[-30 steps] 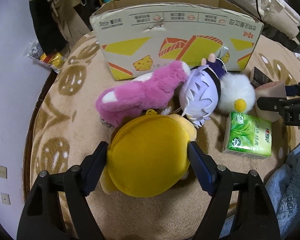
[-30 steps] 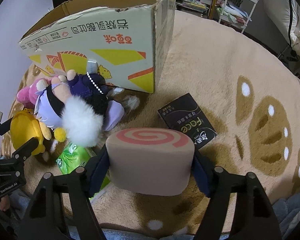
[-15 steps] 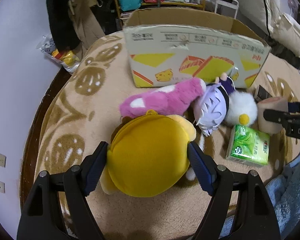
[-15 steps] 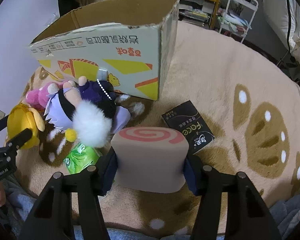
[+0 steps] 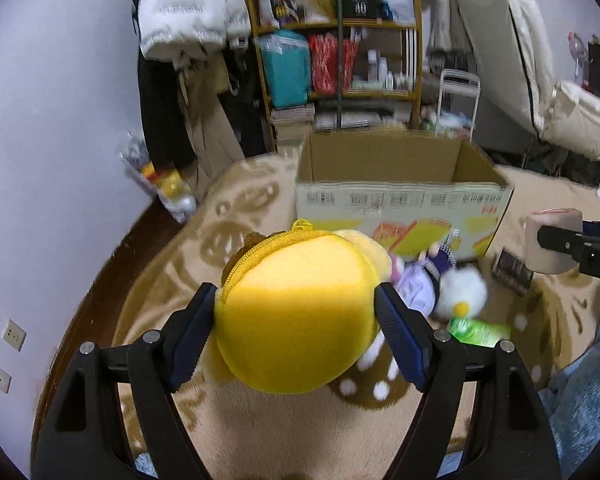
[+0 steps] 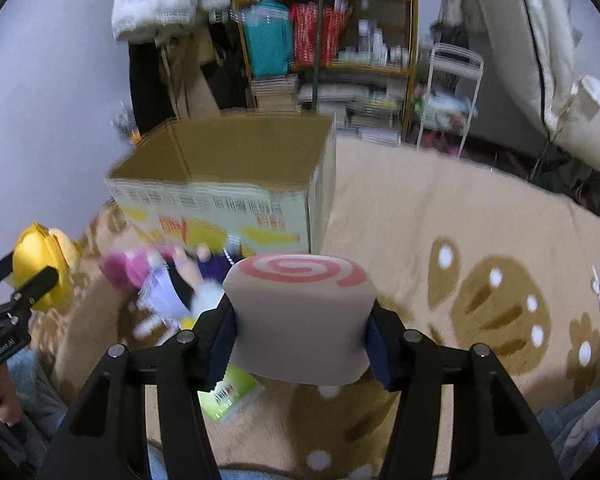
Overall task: Organize soft objects
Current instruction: 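Lift the yellow plush with the left tool while the right tool lifts the cake toy over the box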
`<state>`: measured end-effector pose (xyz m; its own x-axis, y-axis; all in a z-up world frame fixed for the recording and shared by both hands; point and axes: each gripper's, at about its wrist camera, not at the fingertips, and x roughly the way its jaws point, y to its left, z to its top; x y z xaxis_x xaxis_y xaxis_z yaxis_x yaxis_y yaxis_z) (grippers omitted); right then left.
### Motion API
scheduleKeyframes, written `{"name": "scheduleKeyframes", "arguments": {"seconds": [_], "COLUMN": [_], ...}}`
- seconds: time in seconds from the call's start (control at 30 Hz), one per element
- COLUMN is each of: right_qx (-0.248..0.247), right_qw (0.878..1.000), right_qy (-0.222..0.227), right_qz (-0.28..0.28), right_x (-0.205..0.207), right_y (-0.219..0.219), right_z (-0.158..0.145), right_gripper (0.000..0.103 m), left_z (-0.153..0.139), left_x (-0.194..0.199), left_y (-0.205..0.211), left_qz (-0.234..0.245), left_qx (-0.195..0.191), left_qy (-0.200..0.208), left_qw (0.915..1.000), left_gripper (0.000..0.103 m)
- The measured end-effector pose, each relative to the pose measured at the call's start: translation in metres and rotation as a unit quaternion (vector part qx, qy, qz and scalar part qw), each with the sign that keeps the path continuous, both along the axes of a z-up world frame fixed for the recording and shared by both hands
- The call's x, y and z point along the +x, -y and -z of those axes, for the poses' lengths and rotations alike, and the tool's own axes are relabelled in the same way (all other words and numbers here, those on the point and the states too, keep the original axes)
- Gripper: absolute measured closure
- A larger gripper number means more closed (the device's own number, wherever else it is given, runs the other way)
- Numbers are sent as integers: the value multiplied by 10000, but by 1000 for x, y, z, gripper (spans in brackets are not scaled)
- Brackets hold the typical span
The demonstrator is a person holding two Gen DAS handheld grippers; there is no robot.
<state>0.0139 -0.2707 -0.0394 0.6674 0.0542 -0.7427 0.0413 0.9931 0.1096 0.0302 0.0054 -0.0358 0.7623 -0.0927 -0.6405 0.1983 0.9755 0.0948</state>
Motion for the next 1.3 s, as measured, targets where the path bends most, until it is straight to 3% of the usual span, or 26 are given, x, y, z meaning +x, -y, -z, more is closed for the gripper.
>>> {"name": "scheduleKeyframes", "arguments": {"seconds": [0.2,0.5,0.73,1.0,1.13,1.3], "right_qx": [113,-23,80,284,298,422], "right_qw": [9971,9892,9866,9831,9788,9807], "right_qy": [757,1441,1615,1786,1974,1866], "right_qz": [-50,-250,-226,-272,-450,-405], "right_x": [-7,2,21,47,54,68], "right_y": [-2,-14,-10,-6,-6,-1], "right_z": [-38,-75,-88,-88,-77,-63], "right_gripper": [44,43,43,41,40,39], "left_z": [-32,-80,-101,-100,-84,-63], "left_x": [-10,5,29,53,65,77], "left_y": [1,4,16,41,55,65], "left_qz": [25,28,26,269,405,522], "left_qx": [-127,-210,-277,-84,-15,94], "left_qy": [580,1096,1306,1548,1492,1292], "left_qw": [9982,9938,9910,9875,9880,9902], "left_gripper": [24,24,24,24,24,24]}}
